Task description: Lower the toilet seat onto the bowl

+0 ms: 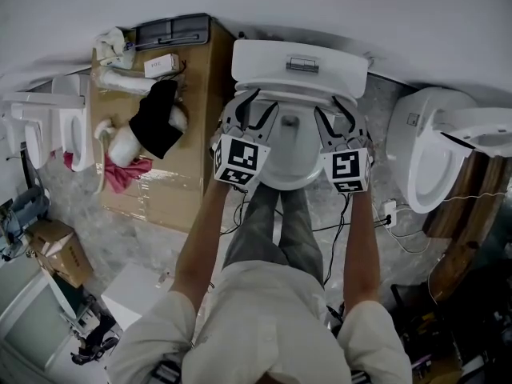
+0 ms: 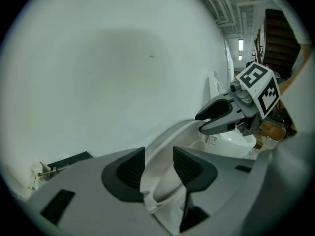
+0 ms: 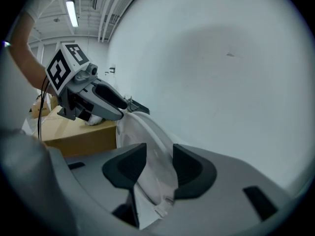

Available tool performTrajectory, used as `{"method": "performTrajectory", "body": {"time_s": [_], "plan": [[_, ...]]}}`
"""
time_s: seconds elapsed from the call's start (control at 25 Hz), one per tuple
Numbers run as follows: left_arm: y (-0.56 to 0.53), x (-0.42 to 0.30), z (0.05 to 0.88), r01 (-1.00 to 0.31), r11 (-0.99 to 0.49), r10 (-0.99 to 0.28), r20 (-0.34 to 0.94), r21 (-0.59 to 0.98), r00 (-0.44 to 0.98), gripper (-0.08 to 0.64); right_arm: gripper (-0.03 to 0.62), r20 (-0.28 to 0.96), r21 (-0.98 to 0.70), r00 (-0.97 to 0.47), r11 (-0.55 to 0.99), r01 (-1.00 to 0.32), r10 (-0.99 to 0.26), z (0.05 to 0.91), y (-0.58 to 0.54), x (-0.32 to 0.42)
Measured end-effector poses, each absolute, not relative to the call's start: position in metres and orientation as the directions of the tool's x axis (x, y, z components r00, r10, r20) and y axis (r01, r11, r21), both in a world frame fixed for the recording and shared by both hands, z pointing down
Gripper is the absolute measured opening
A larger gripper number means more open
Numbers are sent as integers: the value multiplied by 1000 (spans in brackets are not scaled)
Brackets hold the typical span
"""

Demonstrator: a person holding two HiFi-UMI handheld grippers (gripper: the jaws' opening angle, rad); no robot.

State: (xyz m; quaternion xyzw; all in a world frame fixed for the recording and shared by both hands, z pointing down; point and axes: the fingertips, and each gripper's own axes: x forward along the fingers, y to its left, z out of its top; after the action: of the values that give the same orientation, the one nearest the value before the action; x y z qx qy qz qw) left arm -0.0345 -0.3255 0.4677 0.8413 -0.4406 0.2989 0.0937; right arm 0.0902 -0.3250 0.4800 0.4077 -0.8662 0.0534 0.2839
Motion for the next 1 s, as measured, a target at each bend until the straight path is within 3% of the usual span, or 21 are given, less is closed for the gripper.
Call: {"method": "performTrajectory", "body": {"time_s": [0.28,1.0], "plan": [[-317,-33,471,-819,-558,-705,596,-133,384,196,129,491,144,-537,672,-726,-686,476,-316,93],[-271,-36,480,-838,-530,-712,606,-131,355,210,121,502,158,-531,676,-720,-683,486,-255,95]]}}
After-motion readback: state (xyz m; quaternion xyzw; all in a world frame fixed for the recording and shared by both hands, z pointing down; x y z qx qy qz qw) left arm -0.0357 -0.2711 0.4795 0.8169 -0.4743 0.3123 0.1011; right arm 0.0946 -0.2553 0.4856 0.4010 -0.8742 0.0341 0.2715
